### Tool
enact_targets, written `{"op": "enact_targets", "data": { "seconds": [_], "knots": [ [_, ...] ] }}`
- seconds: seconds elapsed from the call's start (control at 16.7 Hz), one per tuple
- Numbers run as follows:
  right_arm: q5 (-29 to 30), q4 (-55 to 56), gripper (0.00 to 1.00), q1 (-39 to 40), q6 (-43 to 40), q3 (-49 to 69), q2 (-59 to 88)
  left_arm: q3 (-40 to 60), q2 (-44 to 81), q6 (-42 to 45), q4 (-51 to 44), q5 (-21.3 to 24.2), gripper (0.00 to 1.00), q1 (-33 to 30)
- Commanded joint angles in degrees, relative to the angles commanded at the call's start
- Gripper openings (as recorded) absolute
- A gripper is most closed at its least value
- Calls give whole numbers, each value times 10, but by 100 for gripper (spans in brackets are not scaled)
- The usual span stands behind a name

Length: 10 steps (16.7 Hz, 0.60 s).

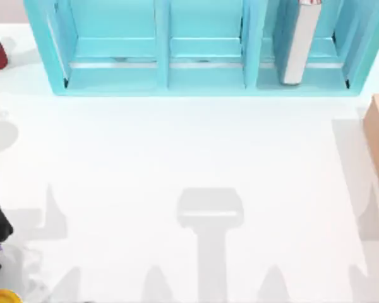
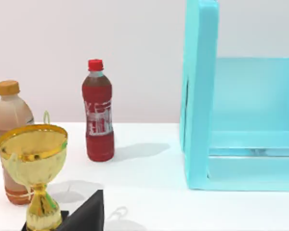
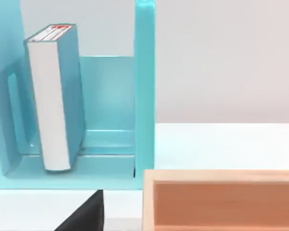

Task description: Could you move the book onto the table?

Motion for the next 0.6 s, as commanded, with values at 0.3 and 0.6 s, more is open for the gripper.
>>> {"op": "enact_targets", "data": {
  "seconds": [0.3,0.6],
  "knots": [
    [10,28,100,11,3,21,36,0,0,0,0,0,100,0],
    [60,146,100,54,10,105,217,0,0,0,0,0,100,0]
  ]
}}
